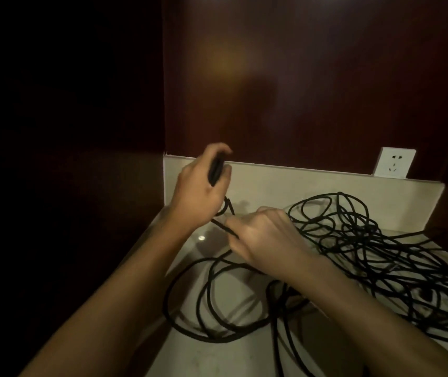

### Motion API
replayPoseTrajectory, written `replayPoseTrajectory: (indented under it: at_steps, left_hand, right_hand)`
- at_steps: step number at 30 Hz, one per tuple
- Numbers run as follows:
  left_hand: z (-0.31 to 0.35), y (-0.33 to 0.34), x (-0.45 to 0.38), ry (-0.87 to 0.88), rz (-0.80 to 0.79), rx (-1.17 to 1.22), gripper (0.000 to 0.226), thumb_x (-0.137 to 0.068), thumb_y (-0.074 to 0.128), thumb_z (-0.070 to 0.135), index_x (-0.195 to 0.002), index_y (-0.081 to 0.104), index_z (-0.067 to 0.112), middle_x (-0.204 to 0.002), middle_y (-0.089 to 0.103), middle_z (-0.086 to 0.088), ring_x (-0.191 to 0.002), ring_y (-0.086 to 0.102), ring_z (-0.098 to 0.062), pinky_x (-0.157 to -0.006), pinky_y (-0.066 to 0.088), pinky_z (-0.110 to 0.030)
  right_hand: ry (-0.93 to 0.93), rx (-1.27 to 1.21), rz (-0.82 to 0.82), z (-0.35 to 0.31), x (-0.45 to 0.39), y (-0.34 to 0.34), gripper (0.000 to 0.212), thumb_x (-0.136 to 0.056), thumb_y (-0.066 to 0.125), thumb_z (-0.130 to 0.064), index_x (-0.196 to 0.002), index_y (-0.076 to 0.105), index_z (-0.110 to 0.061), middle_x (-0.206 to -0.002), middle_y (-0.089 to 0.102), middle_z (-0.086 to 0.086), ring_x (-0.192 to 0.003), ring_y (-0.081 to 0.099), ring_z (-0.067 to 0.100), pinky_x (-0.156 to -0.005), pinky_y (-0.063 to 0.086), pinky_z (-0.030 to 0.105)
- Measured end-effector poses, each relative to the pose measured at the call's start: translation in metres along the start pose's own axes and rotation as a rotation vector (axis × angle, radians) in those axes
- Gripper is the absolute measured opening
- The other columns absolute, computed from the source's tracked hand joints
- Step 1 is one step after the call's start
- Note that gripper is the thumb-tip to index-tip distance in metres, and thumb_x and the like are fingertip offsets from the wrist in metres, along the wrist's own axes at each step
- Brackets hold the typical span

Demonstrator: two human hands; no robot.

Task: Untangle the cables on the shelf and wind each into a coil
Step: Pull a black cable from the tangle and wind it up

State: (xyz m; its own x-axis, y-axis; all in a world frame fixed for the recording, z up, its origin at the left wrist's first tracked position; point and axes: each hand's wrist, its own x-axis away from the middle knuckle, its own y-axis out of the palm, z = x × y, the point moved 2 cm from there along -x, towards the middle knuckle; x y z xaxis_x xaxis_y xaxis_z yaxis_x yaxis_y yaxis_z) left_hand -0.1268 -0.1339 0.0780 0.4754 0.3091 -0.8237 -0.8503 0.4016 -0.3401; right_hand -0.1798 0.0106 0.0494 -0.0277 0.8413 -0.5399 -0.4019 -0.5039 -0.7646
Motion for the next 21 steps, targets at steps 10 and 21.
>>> replayPoseTrajectory:
  at_steps: [10,21]
  left_hand:
    - [0.022,-0.004,0.018,-0.309,-0.75,0.345,0.048,-0.102,0.033,0.057,-0.096,0.069,0.027,-0.092,0.073,0.006,-0.09,0.066,-0.002,-0.085,0.05,-0.021]
    - [0.033,-0.005,0.035,-0.421,-0.997,0.394,0.025,-0.088,0.053,-0.012,-0.104,0.067,0.001,-0.072,0.065,0.017,-0.067,0.058,0.005,-0.065,0.044,-0.009]
  right_hand:
    - [-0.111,-0.281,0.242,0.021,0.004,-0.028,0.027,-0.078,0.078,-0.015,-0.09,0.054,-0.012,-0.086,0.054,-0.002,-0.077,0.048,0.014,-0.056,0.047,0.036]
    - [0.238,-1.052,-0.265,0.044,-0.006,-0.041,0.023,-0.086,0.074,-0.007,-0.097,0.053,-0.008,-0.091,0.056,0.002,-0.076,0.063,0.021,-0.07,0.051,0.038]
